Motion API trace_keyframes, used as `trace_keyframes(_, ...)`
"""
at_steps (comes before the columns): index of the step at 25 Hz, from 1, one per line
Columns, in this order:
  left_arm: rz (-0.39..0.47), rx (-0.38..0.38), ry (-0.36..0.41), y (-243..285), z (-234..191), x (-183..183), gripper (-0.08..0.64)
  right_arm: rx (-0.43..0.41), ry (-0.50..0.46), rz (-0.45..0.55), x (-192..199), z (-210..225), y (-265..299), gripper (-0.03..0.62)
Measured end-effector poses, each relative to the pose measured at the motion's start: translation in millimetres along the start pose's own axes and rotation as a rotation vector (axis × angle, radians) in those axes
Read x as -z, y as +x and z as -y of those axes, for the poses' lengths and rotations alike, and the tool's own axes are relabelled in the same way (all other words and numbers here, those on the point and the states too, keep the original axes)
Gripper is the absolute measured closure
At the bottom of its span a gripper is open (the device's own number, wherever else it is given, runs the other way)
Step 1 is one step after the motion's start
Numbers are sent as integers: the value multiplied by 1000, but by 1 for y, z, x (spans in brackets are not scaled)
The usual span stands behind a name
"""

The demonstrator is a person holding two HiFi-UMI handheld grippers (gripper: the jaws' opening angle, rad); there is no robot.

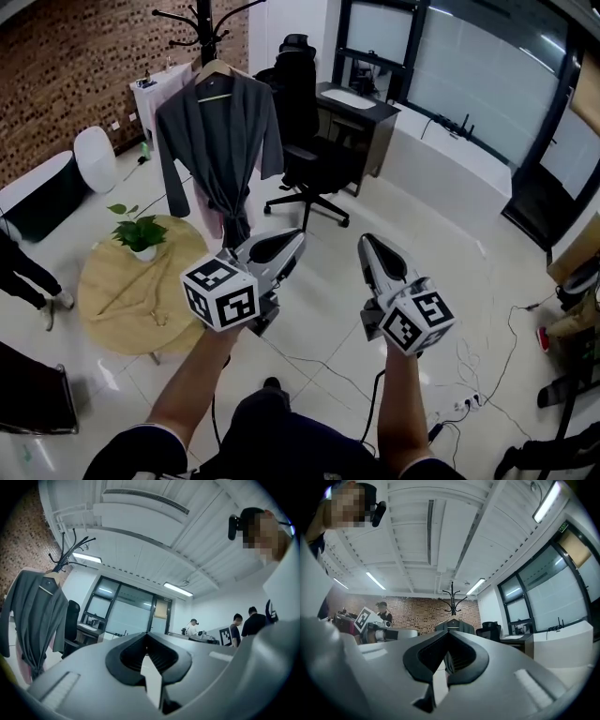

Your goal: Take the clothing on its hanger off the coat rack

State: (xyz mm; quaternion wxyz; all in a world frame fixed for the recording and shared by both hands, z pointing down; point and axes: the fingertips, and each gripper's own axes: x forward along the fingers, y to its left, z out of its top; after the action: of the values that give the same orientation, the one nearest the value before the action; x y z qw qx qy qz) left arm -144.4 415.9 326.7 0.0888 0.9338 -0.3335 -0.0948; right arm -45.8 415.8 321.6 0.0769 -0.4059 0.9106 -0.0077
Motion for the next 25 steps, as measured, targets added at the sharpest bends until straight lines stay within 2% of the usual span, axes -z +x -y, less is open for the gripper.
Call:
trace_keyframes(4, 3, -12, 13, 18, -50, -13, 555, 2, 1, -6, 2, 20, 51, 591)
trace_keyframes(10, -18, -6, 34, 43, -100, -29, 555, 7, -3, -2, -1, 45, 109, 591)
trace_keyframes(19, 3, -39, 45, 75, -162, -43, 555, -46, -9, -3, 7, 72, 184, 591)
trace_keyframes(25, 9, -107, 45, 106, -213, -41, 555, -120, -6, 9, 14, 108, 237, 591)
